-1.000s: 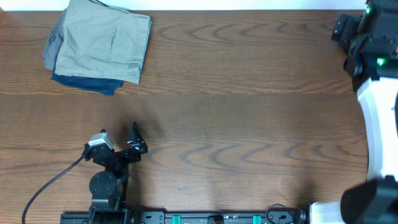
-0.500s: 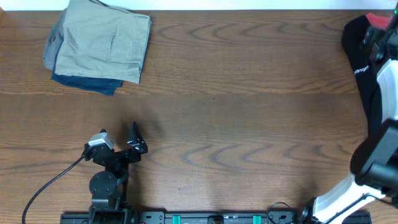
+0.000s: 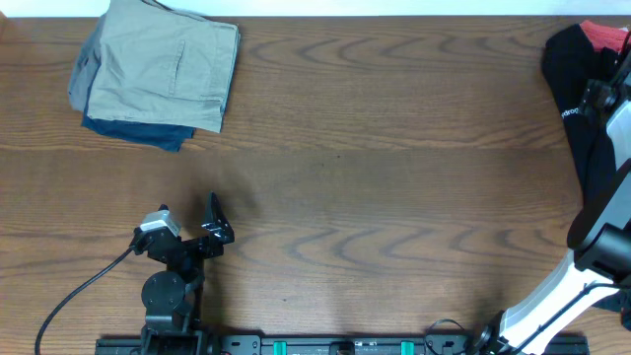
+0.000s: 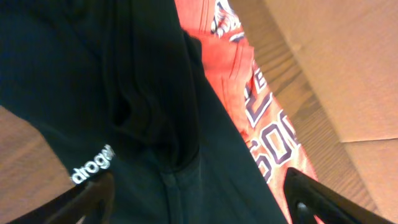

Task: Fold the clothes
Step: 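Reach the right gripper to the black t-shirt at the right edge, then grasp the black t-shirt with the right gripper and lift it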

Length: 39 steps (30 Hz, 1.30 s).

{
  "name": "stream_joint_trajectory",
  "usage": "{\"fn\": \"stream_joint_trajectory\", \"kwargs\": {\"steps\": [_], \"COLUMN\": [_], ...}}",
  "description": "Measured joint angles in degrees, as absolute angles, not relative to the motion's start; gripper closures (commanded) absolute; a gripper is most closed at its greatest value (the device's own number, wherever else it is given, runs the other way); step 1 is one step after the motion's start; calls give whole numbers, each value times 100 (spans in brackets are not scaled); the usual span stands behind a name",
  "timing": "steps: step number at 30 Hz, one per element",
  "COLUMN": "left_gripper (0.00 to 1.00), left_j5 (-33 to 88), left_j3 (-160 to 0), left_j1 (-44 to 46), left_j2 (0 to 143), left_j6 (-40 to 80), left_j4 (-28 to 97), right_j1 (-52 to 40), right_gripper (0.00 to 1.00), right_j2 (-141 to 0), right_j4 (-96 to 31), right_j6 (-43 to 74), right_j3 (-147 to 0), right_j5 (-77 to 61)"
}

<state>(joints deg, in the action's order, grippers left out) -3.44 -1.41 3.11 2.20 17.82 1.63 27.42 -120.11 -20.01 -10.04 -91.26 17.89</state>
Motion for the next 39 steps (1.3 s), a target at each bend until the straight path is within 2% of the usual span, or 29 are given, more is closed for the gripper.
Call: {"fn": "stream_joint_trajectory", "kwargs": {"steps": [2, 4, 5, 7, 12, 15, 23, 33, 36, 39], "left_gripper": [2, 2, 2, 2, 2, 2, 2, 2, 2, 2], "left_j5": [-344, -344, -344, -344, -344, -344, -344, -344, -344, -346], "left_j3": [-141, -141, -141, -141, -141, -141, -141, -141, -141, -141], "left_j1": [311, 311, 311, 311, 311, 311, 311, 311, 311, 311], "left_j2": [220, 220, 220, 220, 220, 220, 220, 220, 220, 220], "left_j6": [1785, 1782, 1782, 1782, 1782, 1782, 1782, 1782, 1782, 1782], "left_j4": [163, 163, 163, 163, 163, 163, 163, 163, 163, 163], "right_j1": [2803, 2834, 2838, 2842, 2842, 2842, 2867, 2882, 2882, 2882], "right_gripper": [39, 29, 29, 33, 33, 39, 39, 66, 79, 81], "right_j2": [-12140, -12261, -12313, -12363, -12370, -12370, -12451, -12895, -12895, -12895], "right_j4": [-1959, -1896, -1865, -1796, -1411, -1245, -1035, -943, -923, -926], "right_j6": [-1100, -1105, -1114, -1151, -1168, -1184, -1194, -1232, -1232, -1170], "right_j3": [-9126, -9126, -9126, -9126, -9129, -9129, -9135, -9133, -9135, -9135], "right_j5": [1715, 1647, 1581, 1424, 1017, 891, 681, 526, 504, 489]}}
